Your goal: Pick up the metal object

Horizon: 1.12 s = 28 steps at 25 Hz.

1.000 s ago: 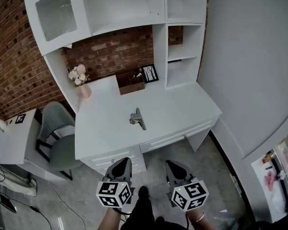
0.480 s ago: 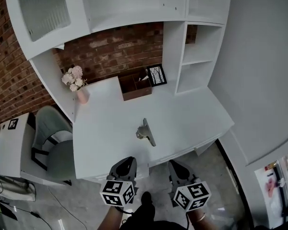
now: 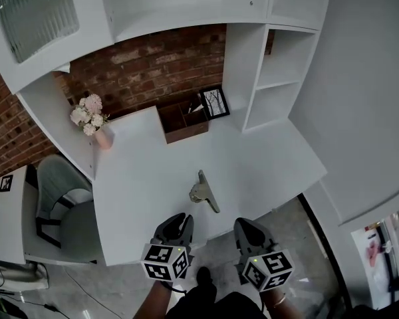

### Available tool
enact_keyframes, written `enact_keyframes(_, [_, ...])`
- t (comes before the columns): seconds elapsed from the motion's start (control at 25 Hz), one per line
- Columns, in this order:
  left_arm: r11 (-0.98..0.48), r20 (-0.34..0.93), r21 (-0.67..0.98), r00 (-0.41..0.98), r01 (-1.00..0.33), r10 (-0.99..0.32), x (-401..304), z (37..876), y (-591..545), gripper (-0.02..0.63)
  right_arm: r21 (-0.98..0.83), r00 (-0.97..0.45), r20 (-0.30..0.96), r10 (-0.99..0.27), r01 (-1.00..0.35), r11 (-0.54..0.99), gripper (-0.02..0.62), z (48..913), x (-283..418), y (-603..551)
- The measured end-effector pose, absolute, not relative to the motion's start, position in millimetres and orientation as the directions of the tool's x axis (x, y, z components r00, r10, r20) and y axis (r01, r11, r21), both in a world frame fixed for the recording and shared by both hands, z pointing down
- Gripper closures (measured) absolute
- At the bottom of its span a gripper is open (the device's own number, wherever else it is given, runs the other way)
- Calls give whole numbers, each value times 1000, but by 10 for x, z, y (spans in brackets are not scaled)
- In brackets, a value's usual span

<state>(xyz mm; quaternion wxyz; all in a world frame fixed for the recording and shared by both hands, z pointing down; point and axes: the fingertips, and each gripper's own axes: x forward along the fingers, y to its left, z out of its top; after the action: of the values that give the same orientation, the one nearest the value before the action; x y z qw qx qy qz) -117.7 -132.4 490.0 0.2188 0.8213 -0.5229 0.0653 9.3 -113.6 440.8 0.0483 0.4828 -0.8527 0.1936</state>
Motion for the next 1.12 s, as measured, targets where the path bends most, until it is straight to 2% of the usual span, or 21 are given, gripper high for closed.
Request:
enact_keyframes(0.36, [-369,382,322,477,-872,-792,-1139,5118,-1565,517,-251,-485,290,-825,-870,423,592,4489,148,-1332])
enact_keyframes(0.64, [-346,415,327,463,-879,-783,-1145,5228,-1714,502,-263,-503,289,-815,-860,437,592,4517,125,-1556])
enact_keyframes(0.84, [-323,442,343,455,-882,-773,-1130,5327,-1882,466,-298,-524,266,-809,-843,449,592,4508,118,-1753])
enact_keyframes(1.12, [-284,488,373,447,-883,-749,-1056,5536,-2101,462,-300,-519,293,-803,-847,438,592,4619,240,-2029])
